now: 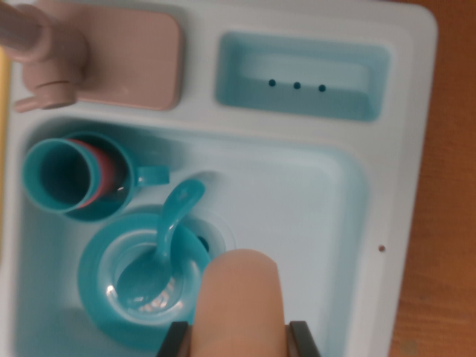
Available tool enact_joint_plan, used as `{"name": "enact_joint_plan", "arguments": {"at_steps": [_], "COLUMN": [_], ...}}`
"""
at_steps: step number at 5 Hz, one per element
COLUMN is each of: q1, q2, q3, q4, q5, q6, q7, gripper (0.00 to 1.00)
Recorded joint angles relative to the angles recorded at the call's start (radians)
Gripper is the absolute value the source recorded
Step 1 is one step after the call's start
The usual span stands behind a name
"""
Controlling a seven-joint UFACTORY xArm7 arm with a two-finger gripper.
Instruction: Pick detergent from the sink
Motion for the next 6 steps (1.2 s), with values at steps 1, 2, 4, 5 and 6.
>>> {"name": "enact_joint_plan", "arguments": {"at_steps": [1, 2, 4, 5, 6], "q1": [0.0, 0.0004, 0.0007, 0.0007, 0.0009], "q2": [0.0, -0.014, -0.025, -0.025, -0.034], "q3": [0.0, 0.0, -0.001, -0.001, -0.001], "q4": [0.0, 0.026, 0.047, 0.047, 0.065], "q5": [0.0, -0.0024, -0.0044, -0.0044, -0.0061], "q6": [0.0, 0.039, 0.071, 0.071, 0.099], "q7": [0.0, 0.002, 0.004, 0.004, 0.006], "gripper": [1.0, 1.0, 1.0, 1.0, 1.0]}}
